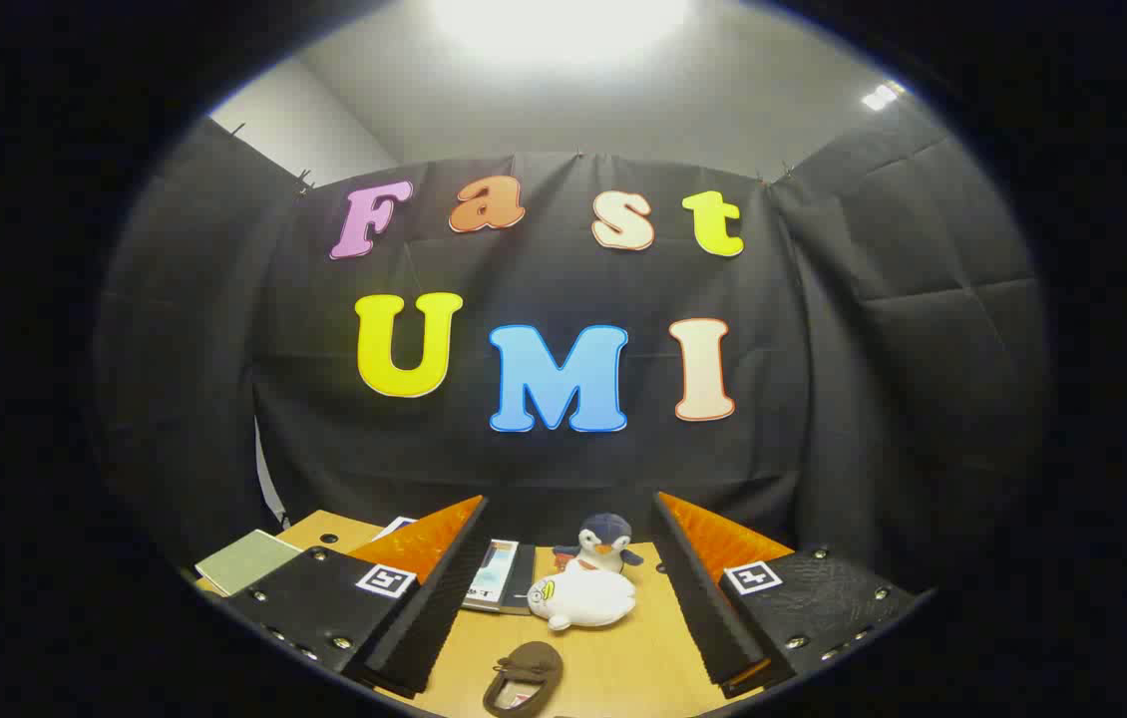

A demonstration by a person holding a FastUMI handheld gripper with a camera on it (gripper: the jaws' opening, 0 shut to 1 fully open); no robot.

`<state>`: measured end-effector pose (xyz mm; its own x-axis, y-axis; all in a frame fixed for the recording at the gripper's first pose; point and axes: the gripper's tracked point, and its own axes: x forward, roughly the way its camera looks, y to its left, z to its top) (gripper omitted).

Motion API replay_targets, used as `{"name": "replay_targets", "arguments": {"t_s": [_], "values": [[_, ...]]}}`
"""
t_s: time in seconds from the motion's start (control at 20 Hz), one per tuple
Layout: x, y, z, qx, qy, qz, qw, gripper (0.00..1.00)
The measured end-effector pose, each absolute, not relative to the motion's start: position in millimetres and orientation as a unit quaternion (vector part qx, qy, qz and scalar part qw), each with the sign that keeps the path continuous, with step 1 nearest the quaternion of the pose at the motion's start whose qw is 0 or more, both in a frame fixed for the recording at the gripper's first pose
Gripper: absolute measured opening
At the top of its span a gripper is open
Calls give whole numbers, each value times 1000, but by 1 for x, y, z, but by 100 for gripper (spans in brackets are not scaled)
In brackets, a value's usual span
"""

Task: Open the storage box then place both shoes into the box .Put the left shoe in first, then the right shoe, with the right side of both shoes facing outward in a uniform manner.

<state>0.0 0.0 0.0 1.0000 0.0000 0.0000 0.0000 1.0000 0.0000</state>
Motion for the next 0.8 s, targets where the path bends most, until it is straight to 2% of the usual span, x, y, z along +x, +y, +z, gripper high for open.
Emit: {"name": "replay_targets", "arguments": {"t_s": [0.8], "values": [[-5, 28, -17, 16, 24, -29, 999, 97]]}}
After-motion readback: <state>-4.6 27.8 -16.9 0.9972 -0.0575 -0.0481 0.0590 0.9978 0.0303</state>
